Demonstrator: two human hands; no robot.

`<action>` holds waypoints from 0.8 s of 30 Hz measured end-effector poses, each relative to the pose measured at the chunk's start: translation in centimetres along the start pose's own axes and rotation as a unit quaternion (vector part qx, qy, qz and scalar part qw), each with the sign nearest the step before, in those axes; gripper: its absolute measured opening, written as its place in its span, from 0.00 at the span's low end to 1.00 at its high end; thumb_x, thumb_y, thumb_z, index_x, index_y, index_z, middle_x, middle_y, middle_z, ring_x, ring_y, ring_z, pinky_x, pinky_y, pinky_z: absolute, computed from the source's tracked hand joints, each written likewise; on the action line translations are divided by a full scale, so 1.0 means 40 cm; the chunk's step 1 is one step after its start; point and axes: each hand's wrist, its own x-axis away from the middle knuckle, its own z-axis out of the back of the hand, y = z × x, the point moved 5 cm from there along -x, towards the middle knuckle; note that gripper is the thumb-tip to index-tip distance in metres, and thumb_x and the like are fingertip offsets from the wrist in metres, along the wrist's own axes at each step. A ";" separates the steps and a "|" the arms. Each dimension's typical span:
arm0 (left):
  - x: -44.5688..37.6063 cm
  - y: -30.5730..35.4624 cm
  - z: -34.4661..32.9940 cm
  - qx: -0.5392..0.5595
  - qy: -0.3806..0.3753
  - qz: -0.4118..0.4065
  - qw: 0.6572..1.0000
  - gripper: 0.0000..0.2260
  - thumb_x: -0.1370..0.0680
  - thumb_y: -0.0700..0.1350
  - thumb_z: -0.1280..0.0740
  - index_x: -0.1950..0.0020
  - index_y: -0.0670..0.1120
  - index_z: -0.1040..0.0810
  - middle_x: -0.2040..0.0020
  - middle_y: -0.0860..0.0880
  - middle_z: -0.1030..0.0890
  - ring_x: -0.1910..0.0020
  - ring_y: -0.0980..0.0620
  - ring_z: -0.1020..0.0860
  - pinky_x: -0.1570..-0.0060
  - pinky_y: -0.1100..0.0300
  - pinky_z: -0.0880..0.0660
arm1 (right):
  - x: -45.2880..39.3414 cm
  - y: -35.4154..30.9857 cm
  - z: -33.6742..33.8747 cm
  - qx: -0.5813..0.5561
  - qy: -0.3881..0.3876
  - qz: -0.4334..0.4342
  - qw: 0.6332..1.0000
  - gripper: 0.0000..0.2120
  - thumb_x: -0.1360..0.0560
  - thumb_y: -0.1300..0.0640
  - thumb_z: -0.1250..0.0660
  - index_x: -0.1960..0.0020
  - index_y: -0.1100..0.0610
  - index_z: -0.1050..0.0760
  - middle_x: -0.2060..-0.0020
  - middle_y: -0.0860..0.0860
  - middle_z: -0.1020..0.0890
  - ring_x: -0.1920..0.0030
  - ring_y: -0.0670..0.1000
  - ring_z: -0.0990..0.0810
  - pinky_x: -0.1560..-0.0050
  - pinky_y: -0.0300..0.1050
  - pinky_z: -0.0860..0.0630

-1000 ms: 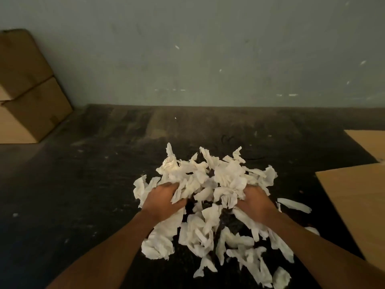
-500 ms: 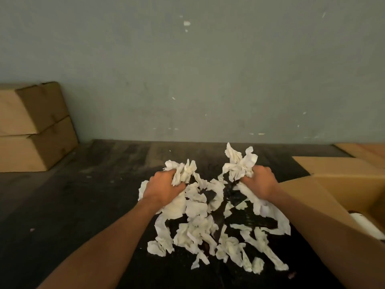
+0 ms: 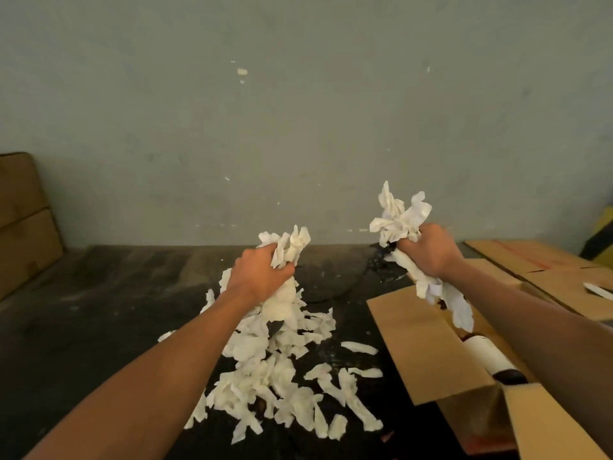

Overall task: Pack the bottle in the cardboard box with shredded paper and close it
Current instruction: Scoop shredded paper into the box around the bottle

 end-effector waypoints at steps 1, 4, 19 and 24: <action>-0.006 0.036 -0.023 0.013 0.007 -0.001 1.000 0.12 0.24 0.56 0.33 0.45 0.52 0.20 0.55 0.51 0.17 0.55 0.49 0.19 0.52 0.54 0.23 | -0.010 0.029 0.029 0.004 0.004 0.006 1.000 0.15 0.23 0.50 0.35 0.68 0.52 0.31 0.72 0.49 0.25 0.67 0.51 0.27 0.69 0.42 0.37; -0.027 0.143 -0.117 0.036 0.021 0.004 0.999 0.12 0.24 0.57 0.33 0.45 0.53 0.20 0.57 0.52 0.18 0.57 0.50 0.20 0.56 0.57 0.26 | -0.048 0.137 0.106 0.011 0.005 0.027 1.000 0.14 0.23 0.50 0.35 0.64 0.54 0.28 0.71 0.47 0.26 0.68 0.48 0.28 0.70 0.39 0.37; -0.154 0.695 -0.644 0.138 -0.010 0.029 0.990 0.06 0.25 0.56 0.32 0.52 0.55 0.22 0.60 0.55 0.19 0.59 0.54 0.19 0.60 0.58 0.23 | -0.254 0.704 0.347 0.026 -0.032 0.045 0.998 0.16 0.24 0.48 0.33 0.54 0.63 0.22 0.60 0.60 0.19 0.59 0.59 0.22 0.61 0.49 0.29; -0.137 0.760 -0.815 0.163 -0.054 0.066 0.983 0.09 0.23 0.54 0.33 0.46 0.53 0.21 0.54 0.53 0.18 0.55 0.52 0.19 0.55 0.57 0.21 | -0.230 0.836 0.283 0.010 -0.098 0.033 0.995 0.13 0.25 0.49 0.32 0.58 0.59 0.23 0.65 0.55 0.20 0.68 0.47 0.25 0.69 0.40 0.32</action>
